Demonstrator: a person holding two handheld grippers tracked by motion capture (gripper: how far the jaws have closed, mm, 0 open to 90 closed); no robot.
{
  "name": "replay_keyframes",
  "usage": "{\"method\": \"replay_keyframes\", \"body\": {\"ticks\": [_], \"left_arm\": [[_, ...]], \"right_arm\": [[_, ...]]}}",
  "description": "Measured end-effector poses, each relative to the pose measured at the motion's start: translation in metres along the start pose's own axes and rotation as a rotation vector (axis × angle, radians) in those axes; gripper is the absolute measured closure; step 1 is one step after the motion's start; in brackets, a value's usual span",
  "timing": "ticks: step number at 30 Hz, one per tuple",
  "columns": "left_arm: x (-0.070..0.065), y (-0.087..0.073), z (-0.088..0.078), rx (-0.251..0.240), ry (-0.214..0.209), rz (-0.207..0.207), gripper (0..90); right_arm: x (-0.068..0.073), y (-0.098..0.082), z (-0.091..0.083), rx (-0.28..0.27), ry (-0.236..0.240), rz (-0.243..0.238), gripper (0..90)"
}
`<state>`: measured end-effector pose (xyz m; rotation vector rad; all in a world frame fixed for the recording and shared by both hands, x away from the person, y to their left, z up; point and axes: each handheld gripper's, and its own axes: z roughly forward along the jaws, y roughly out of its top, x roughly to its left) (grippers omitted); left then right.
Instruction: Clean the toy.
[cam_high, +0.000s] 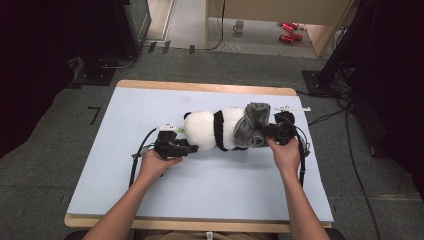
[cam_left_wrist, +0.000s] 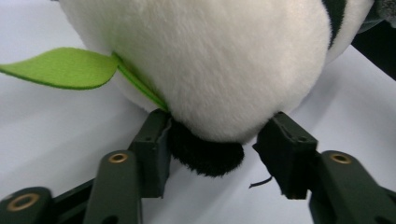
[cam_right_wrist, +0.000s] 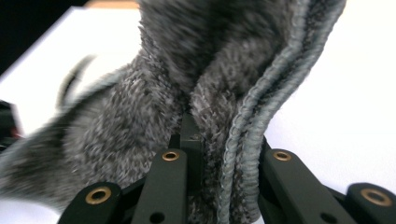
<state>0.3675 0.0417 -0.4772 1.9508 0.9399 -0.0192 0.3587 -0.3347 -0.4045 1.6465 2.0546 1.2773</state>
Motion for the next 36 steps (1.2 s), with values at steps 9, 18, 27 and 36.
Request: {"method": "replay_keyframes", "body": {"ticks": [9, 18, 27, 36], "left_arm": [[-0.005, 0.004, -0.003, 0.003, 0.011, -0.028, 66.8], [-0.014, 0.008, -0.009, 0.013, -0.004, -0.049, 69.2], [-0.022, 0.007, -0.012, 0.008, -0.019, -0.078, 69.4], [-0.021, 0.001, -0.008, 0.039, 0.028, -0.086, 70.8]], "right_arm": [[0.035, 0.012, -0.019, -0.092, 0.165, -0.040, 77.8], [0.090, 0.003, 0.010, 0.022, 0.283, -0.159, 77.9], [0.121, -0.016, 0.047, 0.107, 0.319, -0.230, 77.8], [0.123, -0.025, 0.072, 0.133, 0.288, -0.289, 77.6]]}}
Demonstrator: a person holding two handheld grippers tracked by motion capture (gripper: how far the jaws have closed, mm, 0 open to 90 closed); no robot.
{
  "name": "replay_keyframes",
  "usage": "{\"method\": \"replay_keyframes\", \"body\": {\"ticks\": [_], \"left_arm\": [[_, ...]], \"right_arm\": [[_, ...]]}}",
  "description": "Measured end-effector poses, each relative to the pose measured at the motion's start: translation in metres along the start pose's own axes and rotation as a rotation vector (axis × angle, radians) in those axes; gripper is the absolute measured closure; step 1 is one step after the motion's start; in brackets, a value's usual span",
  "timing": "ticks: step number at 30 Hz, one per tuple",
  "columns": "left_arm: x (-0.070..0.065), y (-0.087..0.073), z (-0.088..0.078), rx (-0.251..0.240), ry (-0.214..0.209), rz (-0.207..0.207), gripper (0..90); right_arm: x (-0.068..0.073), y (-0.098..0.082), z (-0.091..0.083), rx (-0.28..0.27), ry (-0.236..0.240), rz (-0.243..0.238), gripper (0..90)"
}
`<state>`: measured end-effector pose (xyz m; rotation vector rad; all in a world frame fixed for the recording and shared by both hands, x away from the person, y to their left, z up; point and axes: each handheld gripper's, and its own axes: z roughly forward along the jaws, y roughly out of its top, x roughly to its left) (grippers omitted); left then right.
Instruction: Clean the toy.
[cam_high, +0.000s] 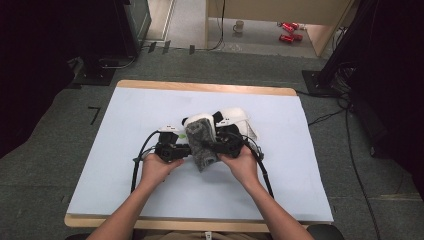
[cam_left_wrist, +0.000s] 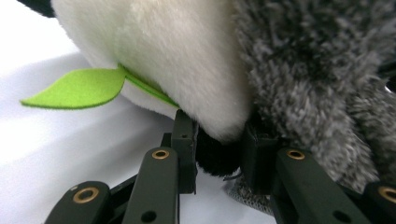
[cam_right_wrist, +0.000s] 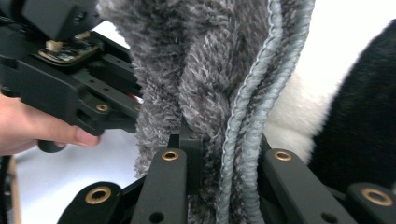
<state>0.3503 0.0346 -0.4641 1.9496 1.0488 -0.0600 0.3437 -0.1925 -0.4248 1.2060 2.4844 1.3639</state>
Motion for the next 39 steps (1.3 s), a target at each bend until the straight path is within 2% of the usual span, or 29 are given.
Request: {"method": "replay_keyframes", "body": {"ticks": [3, 7, 10, 13, 14, 25, 30, 35, 39], "left_arm": [[0.002, 0.000, 0.000, 0.005, 0.011, 0.033, 71.4], [0.009, 0.000, -0.002, 0.004, 0.020, 0.023, 72.0], [0.016, 0.001, -0.006, -0.004, 0.013, 0.015, 72.2], [0.015, 0.004, -0.006, -0.003, 0.011, 0.033, 72.3], [0.015, 0.005, -0.006, -0.001, 0.013, 0.042, 72.3], [0.026, 0.011, -0.008, 0.010, -0.002, 0.027, 72.3], [0.027, 0.011, -0.006, 0.009, 0.002, 0.024, 72.3], [0.026, 0.012, -0.005, 0.008, 0.007, 0.024, 72.3], [0.026, 0.012, -0.002, 0.000, 0.012, 0.022, 72.3]], "right_arm": [[-0.002, 0.001, -0.001, 0.012, -0.017, -0.009, 77.7], [-0.007, 0.001, -0.004, 0.028, -0.059, -0.025, 77.8], [-0.015, 0.000, -0.011, 0.045, -0.109, -0.005, 78.5], [-0.023, -0.001, -0.019, 0.032, -0.098, 0.041, 78.7], [-0.025, -0.001, -0.021, 0.027, -0.100, 0.040, 78.8], [-0.039, -0.007, -0.045, 0.000, -0.110, 0.098, 78.9], [-0.049, -0.012, -0.061, -0.009, -0.134, 0.128, 78.7], [-0.064, -0.021, -0.078, -0.017, -0.182, 0.175, 78.4], [-0.074, -0.030, -0.084, -0.022, -0.204, 0.217, 78.0]]}}
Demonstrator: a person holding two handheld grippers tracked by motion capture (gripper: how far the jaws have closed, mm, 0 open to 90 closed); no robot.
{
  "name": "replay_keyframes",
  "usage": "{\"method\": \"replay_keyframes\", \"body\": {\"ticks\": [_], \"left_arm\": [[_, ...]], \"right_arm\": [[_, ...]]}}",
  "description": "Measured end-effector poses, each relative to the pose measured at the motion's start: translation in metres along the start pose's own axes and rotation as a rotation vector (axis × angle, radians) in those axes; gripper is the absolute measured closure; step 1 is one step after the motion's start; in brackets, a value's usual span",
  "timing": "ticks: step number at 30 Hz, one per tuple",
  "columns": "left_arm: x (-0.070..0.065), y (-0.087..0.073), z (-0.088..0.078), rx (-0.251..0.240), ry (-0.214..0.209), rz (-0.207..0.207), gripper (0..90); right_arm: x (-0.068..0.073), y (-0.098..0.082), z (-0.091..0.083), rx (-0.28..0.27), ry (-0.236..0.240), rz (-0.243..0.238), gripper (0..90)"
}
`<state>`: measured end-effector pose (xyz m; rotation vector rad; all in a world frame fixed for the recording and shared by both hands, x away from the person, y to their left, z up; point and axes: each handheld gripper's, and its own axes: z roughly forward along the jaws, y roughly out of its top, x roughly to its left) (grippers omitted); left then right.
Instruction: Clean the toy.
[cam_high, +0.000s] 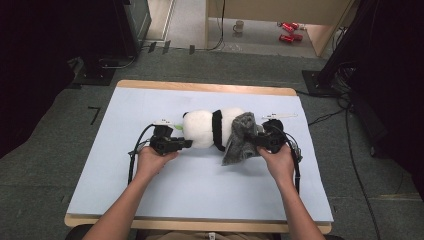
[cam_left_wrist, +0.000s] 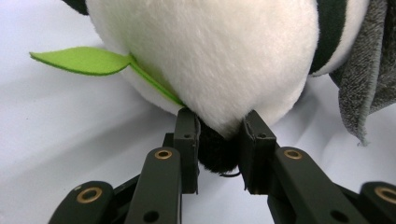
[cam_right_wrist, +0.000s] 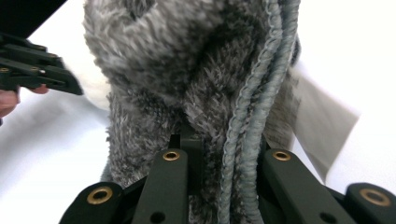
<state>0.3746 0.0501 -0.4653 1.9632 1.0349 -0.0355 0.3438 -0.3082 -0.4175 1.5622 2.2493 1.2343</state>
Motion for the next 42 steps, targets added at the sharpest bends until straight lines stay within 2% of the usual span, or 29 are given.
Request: {"method": "replay_keyframes", "body": {"ticks": [4, 6, 9, 14, 20, 29, 33, 35, 38, 42], "left_arm": [[0.002, 0.000, 0.001, -0.001, -0.006, -0.010, 72.3], [0.002, 0.000, 0.001, 0.000, -0.008, -0.012, 72.2], [0.003, 0.000, 0.001, 0.001, -0.008, -0.017, 72.1], [0.002, 0.000, 0.001, -0.001, -0.015, -0.028, 72.1], [-0.002, -0.003, 0.000, 0.006, -0.014, -0.027, 72.1], [-0.012, -0.011, -0.002, 0.000, -0.025, -0.042, 72.1], [-0.018, -0.014, -0.006, 0.002, -0.038, -0.066, 72.5], [-0.022, -0.015, -0.007, 0.011, -0.024, -0.073, 73.0], [-0.021, -0.018, -0.007, 0.012, -0.021, -0.080, 73.3], [-0.020, -0.018, -0.007, 0.006, -0.017, -0.069, 73.3]], "right_arm": [[-0.010, -0.003, -0.003, 0.018, -0.080, 0.012, 78.1], [-0.014, -0.003, -0.006, 0.013, -0.090, 0.037, 78.2], [-0.012, 0.001, -0.011, -0.023, -0.024, 0.044, 78.3], [0.008, 0.010, -0.014, -0.055, 0.057, -0.009, 78.2], [0.030, 0.014, -0.003, -0.056, 0.161, -0.031, 78.3], [0.076, 0.013, 0.039, 0.027, 0.229, -0.183, 78.0], [0.092, 0.009, 0.055, 0.055, 0.249, -0.219, 77.5], [0.096, 0.007, 0.062, 0.065, 0.271, -0.215, 77.4], [0.094, 0.005, 0.068, 0.078, 0.267, -0.210, 77.6], [0.091, 0.005, 0.069, 0.081, 0.215, -0.254, 77.8]]}}
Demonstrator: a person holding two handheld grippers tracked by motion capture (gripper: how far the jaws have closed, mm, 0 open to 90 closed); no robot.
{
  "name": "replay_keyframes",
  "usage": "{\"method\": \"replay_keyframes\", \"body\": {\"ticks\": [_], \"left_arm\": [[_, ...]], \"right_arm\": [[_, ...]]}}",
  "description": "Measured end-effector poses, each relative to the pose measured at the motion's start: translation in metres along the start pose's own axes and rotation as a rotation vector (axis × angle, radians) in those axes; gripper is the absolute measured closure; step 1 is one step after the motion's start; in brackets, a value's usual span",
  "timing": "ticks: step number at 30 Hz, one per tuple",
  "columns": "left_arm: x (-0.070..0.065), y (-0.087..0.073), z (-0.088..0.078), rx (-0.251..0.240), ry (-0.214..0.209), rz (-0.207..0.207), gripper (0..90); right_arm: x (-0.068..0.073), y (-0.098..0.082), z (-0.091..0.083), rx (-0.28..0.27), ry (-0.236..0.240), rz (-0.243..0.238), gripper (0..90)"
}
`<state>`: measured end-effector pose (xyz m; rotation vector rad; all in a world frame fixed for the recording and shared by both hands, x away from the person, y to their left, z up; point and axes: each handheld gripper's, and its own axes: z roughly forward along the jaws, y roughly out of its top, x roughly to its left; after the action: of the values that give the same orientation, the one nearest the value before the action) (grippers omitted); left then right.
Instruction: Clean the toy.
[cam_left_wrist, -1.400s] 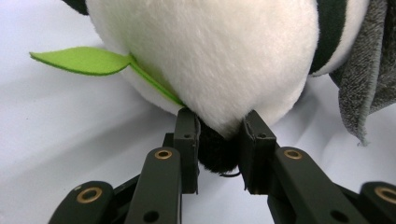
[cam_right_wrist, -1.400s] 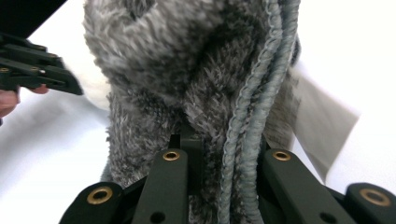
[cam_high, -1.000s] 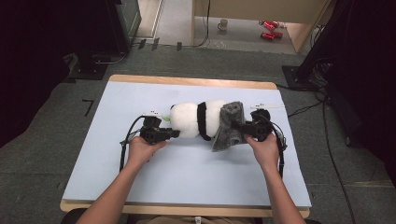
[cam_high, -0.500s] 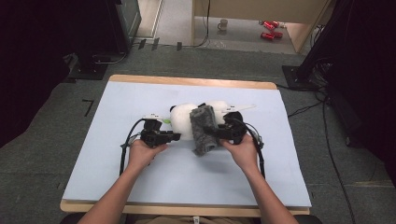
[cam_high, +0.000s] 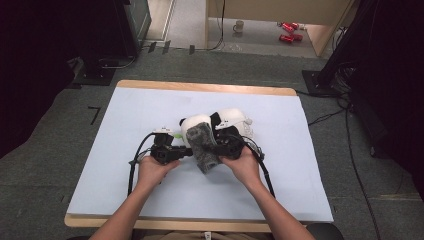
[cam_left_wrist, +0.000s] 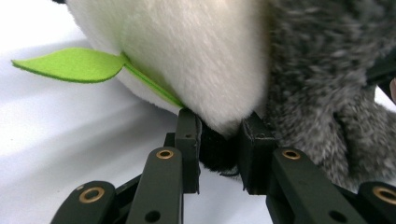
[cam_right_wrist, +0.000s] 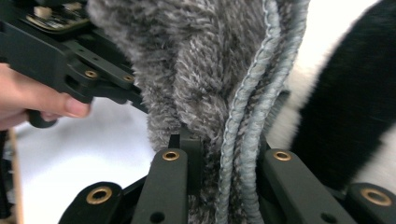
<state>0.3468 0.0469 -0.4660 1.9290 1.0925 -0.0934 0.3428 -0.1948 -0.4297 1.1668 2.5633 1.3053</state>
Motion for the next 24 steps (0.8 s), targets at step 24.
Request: {"method": "replay_keyframes", "body": {"ticks": [24], "left_arm": [[0.024, 0.018, -0.005, 0.003, 0.010, 0.035, 73.2]], "right_arm": [[-0.052, -0.031, -0.063, -0.050, -0.132, 0.163, 78.2]]}}
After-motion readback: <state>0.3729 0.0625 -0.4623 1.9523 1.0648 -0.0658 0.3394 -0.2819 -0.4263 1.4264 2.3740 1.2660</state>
